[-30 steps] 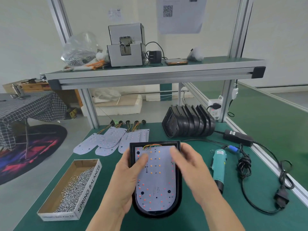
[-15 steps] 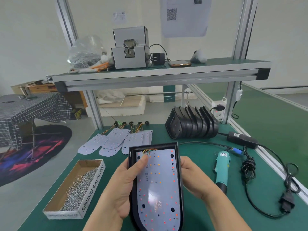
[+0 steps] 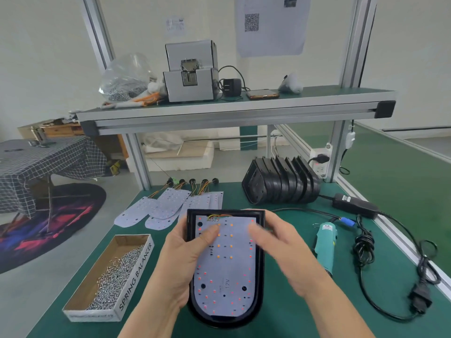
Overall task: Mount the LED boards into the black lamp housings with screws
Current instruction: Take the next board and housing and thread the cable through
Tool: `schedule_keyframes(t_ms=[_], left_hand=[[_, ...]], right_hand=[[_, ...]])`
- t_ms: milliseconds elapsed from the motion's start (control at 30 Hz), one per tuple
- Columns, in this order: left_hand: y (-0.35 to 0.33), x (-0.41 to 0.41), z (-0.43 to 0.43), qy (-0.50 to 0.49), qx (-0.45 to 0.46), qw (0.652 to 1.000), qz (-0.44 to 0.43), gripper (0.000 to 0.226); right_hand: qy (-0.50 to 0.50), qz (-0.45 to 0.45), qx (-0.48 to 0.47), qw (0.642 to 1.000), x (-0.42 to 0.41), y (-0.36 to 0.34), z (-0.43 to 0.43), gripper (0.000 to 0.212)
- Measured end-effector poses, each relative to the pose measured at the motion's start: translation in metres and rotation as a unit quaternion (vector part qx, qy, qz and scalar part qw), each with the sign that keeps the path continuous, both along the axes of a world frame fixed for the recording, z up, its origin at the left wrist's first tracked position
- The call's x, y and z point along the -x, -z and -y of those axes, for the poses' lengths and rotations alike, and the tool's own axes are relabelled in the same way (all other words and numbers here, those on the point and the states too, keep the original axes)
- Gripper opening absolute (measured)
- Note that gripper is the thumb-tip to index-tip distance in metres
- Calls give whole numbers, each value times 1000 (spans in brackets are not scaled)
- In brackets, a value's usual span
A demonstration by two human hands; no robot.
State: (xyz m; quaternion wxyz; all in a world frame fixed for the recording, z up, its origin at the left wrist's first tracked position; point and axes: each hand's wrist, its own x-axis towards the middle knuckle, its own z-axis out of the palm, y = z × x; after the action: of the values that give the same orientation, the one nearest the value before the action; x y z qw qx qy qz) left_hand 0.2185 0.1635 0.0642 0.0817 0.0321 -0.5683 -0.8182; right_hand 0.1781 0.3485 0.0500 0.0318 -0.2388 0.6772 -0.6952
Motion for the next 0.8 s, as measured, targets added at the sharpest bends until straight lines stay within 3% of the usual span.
schedule_keyframes(t_ms=[67, 200, 367, 467, 633, 800], left_hand=[[2, -1, -3, 4, 2, 1000, -9, 34], [3, -2, -1, 22, 21, 1000, -5, 27], [9, 3, 12, 42, 64, 997, 27, 30], [8, 5, 19, 74, 87, 993, 11, 46], [9, 13, 18, 33, 90, 995, -9, 22], [7, 16, 25, 46, 195, 979, -36, 23]], right_hand=[[72, -38, -43, 996, -3, -1, 7, 12], [128, -62, -70, 987, -4, 6, 11, 14], [146, -125, -115, 975, -7, 13, 13, 16], [144, -152, -126, 970, -9, 12, 16, 13], [86, -71, -67, 992, -4, 11, 14, 24], [111, -116, -72, 984, -4, 20, 19, 23]])
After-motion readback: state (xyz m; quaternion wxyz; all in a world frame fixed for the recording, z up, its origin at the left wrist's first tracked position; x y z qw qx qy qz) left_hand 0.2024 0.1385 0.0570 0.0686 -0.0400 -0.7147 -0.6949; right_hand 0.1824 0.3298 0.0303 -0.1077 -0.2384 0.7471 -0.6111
